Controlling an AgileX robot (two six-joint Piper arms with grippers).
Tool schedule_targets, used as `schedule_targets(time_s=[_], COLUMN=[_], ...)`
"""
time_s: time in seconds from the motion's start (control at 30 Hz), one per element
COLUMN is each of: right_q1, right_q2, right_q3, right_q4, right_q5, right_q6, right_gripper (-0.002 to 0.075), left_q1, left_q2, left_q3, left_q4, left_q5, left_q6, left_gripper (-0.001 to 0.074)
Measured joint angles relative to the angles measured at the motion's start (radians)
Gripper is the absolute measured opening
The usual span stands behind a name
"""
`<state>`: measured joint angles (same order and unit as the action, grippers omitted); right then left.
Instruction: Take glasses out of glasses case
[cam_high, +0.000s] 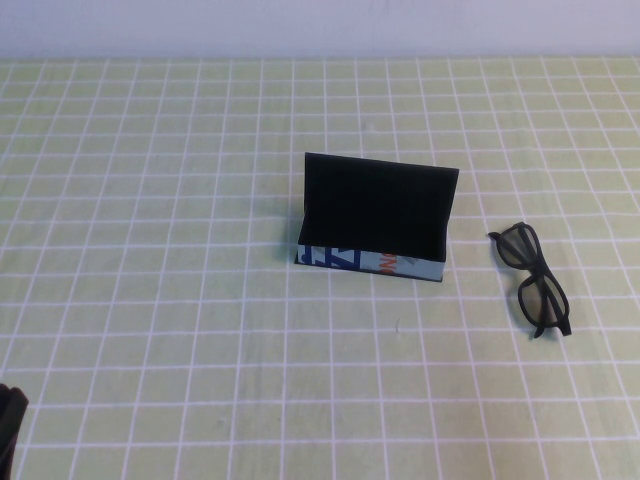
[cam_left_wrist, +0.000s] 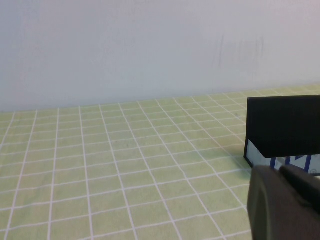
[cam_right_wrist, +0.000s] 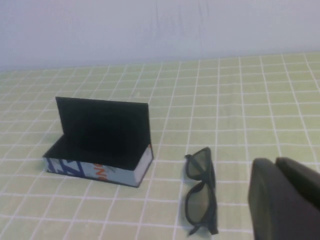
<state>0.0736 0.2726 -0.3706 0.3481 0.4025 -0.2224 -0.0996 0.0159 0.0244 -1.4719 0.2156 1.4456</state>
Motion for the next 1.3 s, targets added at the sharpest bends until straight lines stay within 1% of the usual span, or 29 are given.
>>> schedule_targets(time_s=[0.07, 0.13, 0.2, 0.33, 0.4, 0.47, 0.6, 0.83, 0.93, 1.3], right_q1=[0.000, -0.002, -0.013, -0.035, -0.038, -0.038, -0.038, -0.038, -0.038, -0.038], right_q2=[0.000, -0.006, -0.028, -0.112, -0.153, -0.190, -0.258, -0.280, -0.280, -0.280], right_q3=[0.002, 0.026, 0.075, 0.237, 0.307, 0.362, 0.396, 0.397, 0.399, 0.399], right_q4=[-0.045, -0.080, -0.100, -0.112, -0.106, -0.088, -0.069, -0.084, -0.084, -0.084], right_q5=[0.000, -0.040, -0.138, -0.372, -0.436, -0.462, -0.421, -0.170, -0.102, -0.089], right_q6=[0.000, 0.000, 0.000, 0.000, 0.000, 0.000, 0.000, 0.000, 0.002, 0.002], right_gripper=[-0.0018, -0.0018, -0.0018, -0.0018, -0.0018, -0.0018, -0.0018, -0.0018, -0.0018, -0.0018], left_q1=[0.000, 0.000, 0.000, 0.000, 0.000, 0.000, 0.000, 0.000, 0.000, 0.000], left_q2=[0.000, 0.000, 0.000, 0.000, 0.000, 0.000, 0.000, 0.000, 0.000, 0.000], left_q3=[0.000, 0.000, 0.000, 0.001, 0.001, 0.001, 0.001, 0.001, 0.001, 0.001], left_q4=[0.000, 0.000, 0.000, 0.000, 0.000, 0.000, 0.000, -0.002, -0.002, -0.002], left_q5=[0.000, 0.000, 0.000, 0.000, 0.000, 0.000, 0.000, 0.000, 0.000, 0.000], left_q6=[0.000, 0.000, 0.000, 0.000, 0.000, 0.000, 0.000, 0.000, 0.000, 0.000], left_gripper=[-0.0004, -0.0004, -0.0004, -0.0004, -0.0004, -0.0004, -0.0004, -0.0004, -0.0004, -0.0004])
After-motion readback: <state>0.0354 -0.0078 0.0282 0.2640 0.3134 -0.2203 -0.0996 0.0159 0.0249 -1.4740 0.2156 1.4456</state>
